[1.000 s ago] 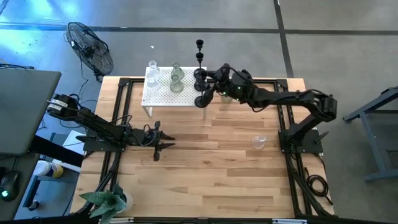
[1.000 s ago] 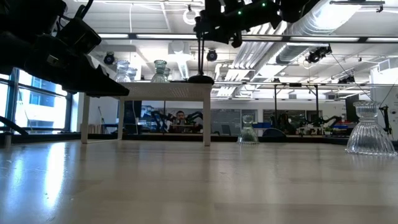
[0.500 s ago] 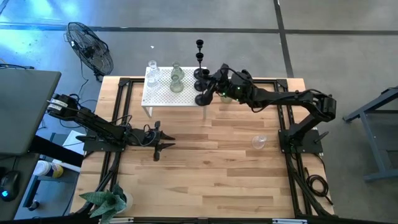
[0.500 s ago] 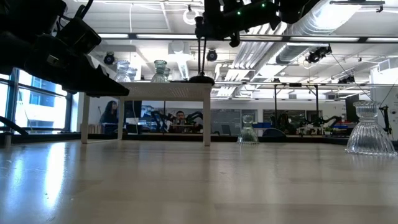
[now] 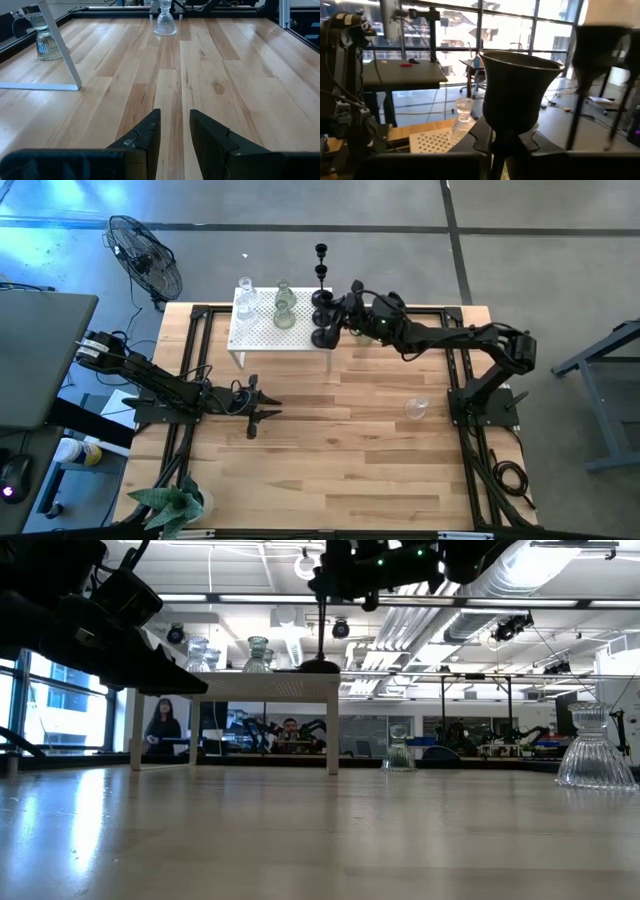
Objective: Pick & Place candle stick holders
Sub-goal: Align the black candle holder with the other black candle holder on the shelf, then align the green candle holder with the other green candle holder on the shelf
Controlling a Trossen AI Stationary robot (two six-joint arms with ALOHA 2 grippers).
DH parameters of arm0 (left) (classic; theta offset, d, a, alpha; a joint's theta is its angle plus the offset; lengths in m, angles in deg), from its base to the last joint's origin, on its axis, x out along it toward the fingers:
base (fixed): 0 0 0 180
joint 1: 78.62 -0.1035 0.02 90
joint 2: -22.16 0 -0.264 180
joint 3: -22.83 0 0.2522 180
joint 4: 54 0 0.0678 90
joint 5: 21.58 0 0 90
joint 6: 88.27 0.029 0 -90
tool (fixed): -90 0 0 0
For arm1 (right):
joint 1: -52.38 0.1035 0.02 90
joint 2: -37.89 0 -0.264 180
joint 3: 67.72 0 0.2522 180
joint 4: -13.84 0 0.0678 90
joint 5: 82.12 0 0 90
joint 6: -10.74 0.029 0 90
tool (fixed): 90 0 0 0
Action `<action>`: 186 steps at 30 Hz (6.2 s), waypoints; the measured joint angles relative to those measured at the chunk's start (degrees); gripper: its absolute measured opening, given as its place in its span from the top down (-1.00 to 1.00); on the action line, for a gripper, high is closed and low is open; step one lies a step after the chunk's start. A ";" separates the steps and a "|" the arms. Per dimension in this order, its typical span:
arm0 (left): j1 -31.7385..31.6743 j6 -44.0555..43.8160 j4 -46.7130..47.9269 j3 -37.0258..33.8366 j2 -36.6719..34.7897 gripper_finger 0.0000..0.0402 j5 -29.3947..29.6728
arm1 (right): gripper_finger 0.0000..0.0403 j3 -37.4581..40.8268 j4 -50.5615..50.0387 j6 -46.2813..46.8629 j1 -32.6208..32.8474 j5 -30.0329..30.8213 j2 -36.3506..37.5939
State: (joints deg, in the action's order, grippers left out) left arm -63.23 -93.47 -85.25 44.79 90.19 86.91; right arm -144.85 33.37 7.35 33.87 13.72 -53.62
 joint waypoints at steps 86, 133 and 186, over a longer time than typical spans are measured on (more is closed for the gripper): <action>0.00 0.87 0.76 0.02 -0.02 0.51 -0.77 | -0.49 13.81 -36.77 18.37 -14.27 9.06 3.28; 0.00 0.82 1.03 0.02 -0.02 0.51 -0.01 | 0.33 17.44 -43.37 30.03 23.88 18.61 13.30; 0.00 -10.06 2.19 0.17 0.00 0.16 1.23 | -0.05 -11.78 -34.31 13.92 28.87 22.23 -14.40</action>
State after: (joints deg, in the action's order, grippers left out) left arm -63.23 -103.52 -83.06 44.97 90.19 88.14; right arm -156.63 -0.95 21.27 62.74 35.95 -68.01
